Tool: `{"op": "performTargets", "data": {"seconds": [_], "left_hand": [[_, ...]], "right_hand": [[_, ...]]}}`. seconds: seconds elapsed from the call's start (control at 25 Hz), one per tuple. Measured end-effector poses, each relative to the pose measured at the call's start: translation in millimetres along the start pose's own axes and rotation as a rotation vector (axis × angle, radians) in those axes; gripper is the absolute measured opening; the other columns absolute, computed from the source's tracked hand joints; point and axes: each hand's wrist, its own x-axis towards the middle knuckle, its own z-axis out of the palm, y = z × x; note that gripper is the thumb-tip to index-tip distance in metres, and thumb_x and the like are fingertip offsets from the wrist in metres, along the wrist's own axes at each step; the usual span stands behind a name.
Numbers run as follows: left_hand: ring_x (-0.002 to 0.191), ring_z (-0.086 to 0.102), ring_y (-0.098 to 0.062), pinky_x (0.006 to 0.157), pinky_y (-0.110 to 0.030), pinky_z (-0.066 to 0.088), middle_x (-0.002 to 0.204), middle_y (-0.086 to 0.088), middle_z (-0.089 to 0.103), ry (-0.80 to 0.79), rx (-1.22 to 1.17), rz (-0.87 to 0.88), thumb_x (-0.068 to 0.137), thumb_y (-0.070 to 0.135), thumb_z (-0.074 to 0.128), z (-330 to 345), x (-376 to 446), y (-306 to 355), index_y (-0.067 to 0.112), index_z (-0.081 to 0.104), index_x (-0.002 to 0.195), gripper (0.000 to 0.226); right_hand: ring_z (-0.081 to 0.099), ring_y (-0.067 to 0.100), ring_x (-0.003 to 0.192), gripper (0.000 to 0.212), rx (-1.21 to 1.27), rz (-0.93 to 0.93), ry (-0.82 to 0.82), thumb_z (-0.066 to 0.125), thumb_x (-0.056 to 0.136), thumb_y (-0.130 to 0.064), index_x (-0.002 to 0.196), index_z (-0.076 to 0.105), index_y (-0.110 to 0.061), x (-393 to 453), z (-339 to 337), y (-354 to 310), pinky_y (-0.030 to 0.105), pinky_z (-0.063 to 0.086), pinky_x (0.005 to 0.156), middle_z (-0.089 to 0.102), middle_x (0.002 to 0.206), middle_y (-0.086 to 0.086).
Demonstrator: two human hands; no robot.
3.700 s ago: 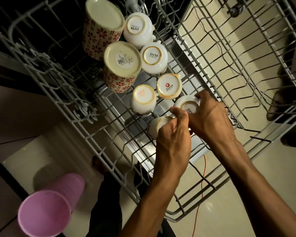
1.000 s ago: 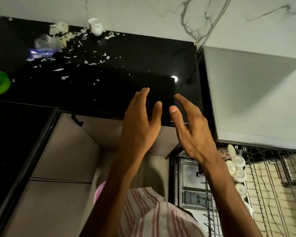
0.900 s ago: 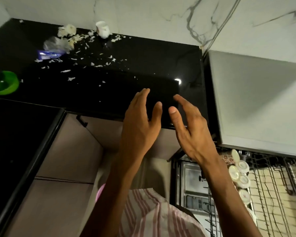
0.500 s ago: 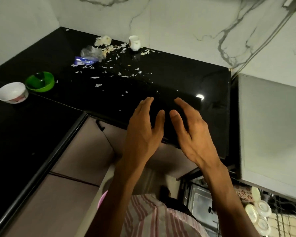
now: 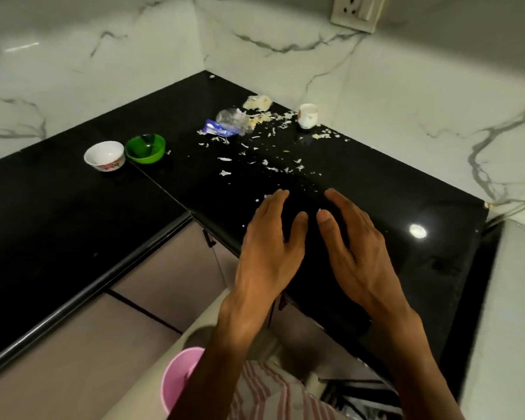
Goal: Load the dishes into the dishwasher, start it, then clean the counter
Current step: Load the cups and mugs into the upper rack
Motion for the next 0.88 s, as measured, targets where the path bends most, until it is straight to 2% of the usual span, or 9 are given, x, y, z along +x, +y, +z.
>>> {"op": "performTargets", "data": {"seconds": [0.32,0.6,0.76,0.88], "left_hand": [[0.141,0.032,-0.012,0.113,-0.040,0.035,0.147,0.002,0.043,0.136,0.021,-0.033,0.097,0.034,0.052,16.9,14.2,3.8,0.018,0.040,0.144,0.051],[0.139,0.035,-0.011,0.112,-0.039,0.037,0.148,0.003,0.043,0.173,0.029,-0.054,0.097,0.034,0.053,29.3,29.5,-1.6,0.019,0.042,0.143,0.050],[0.137,0.039,-0.013,0.109,-0.040,0.040,0.146,0.002,0.045,0.169,0.052,-0.067,0.096,0.034,0.054,27.5,47.1,-14.0,0.019,0.044,0.142,0.049],[0.136,0.040,-0.013,0.110,-0.037,0.039,0.146,0.001,0.046,0.175,0.069,-0.091,0.096,0.033,0.055,19.5,69.0,-29.2,0.018,0.045,0.141,0.049]], "right_hand": [[0.036,0.003,0.135,0.059,0.026,-0.050,-0.102,0.033,0.095,-0.057,0.145,0.040,-0.027,24.8,-11.1,16.4,0.023,0.030,0.109,0.044,0.147,-0.008],[0.034,-0.003,0.133,0.063,0.050,-0.072,-0.141,0.031,0.094,-0.064,0.146,0.039,-0.028,42.9,-7.5,29.7,0.021,0.030,0.108,0.043,0.147,-0.011],[0.037,0.003,0.135,0.067,0.055,-0.059,-0.165,0.028,0.092,-0.067,0.146,0.038,-0.029,56.1,3.1,35.5,0.034,0.037,0.111,0.044,0.147,-0.010],[0.038,0.006,0.135,0.064,0.036,-0.027,-0.200,0.029,0.093,-0.065,0.146,0.036,-0.029,70.5,17.8,36.3,0.038,0.038,0.111,0.043,0.148,-0.009]]}}
